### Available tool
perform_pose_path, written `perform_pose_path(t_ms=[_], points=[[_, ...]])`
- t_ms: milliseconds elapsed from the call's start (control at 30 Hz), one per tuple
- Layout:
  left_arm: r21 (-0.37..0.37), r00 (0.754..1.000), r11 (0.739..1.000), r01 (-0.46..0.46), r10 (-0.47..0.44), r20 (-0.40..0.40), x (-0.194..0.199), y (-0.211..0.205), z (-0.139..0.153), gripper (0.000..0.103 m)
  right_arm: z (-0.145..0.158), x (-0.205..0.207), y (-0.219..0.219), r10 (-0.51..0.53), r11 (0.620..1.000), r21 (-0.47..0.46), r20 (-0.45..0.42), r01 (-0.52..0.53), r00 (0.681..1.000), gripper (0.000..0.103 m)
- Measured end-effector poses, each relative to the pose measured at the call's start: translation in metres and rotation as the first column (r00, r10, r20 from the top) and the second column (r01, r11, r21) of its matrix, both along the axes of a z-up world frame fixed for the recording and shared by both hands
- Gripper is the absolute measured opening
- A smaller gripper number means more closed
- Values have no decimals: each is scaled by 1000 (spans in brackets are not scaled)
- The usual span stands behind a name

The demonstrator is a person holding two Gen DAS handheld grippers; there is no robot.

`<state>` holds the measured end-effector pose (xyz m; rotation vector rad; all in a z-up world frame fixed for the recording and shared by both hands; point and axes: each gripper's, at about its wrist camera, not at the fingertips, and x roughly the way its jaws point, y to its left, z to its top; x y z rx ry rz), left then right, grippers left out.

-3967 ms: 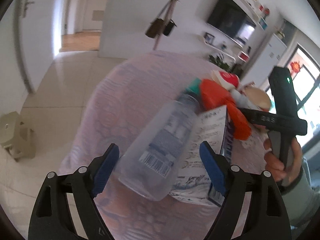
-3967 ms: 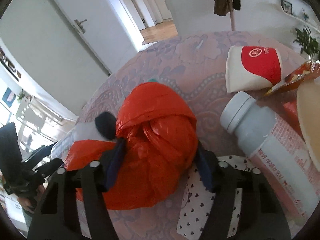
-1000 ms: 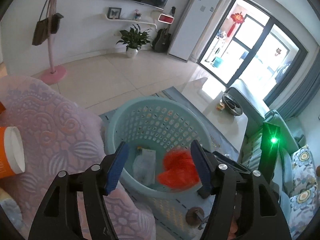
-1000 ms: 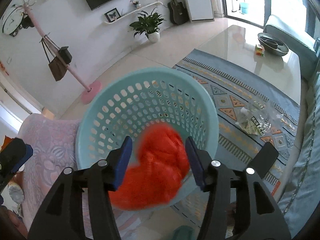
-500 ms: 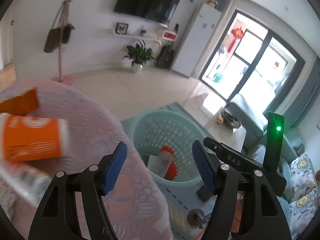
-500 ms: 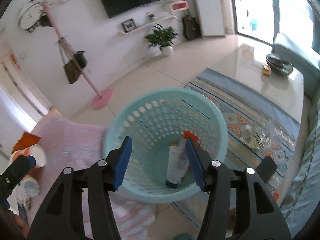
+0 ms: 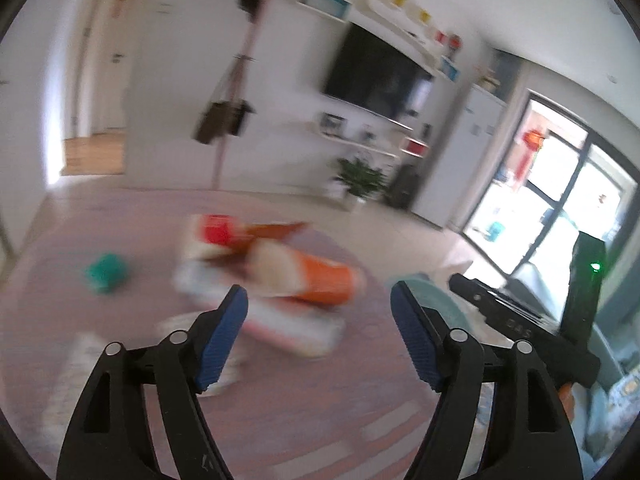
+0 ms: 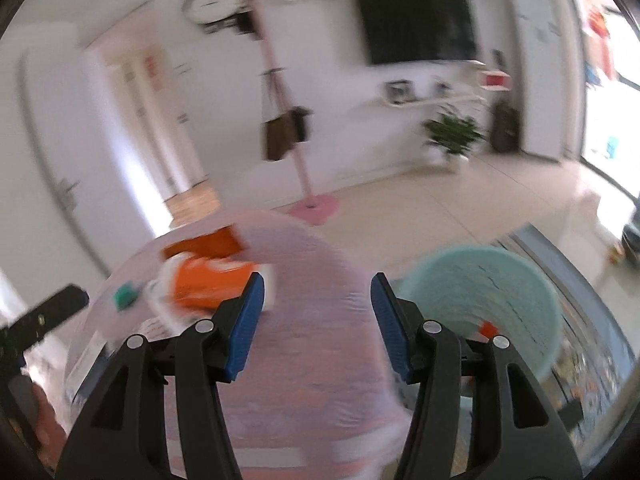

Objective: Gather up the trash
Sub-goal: 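Grasp the white carton with the left tool while the right tool grasps the pink bottle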

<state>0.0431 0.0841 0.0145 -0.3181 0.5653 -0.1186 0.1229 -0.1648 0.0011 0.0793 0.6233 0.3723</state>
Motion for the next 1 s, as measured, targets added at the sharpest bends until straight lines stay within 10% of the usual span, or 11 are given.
perform_pose_path(t_ms=[300, 1000], points=[[95, 974, 978, -188, 198, -106, -52, 95, -25, 92, -39, 25, 91, 214, 975, -26, -140, -220, 967, 52], [55, 935, 991, -120, 131, -330, -32, 130, -92, 84, -65, 7, 158, 386, 901, -77, -301, -426, 872, 55]])
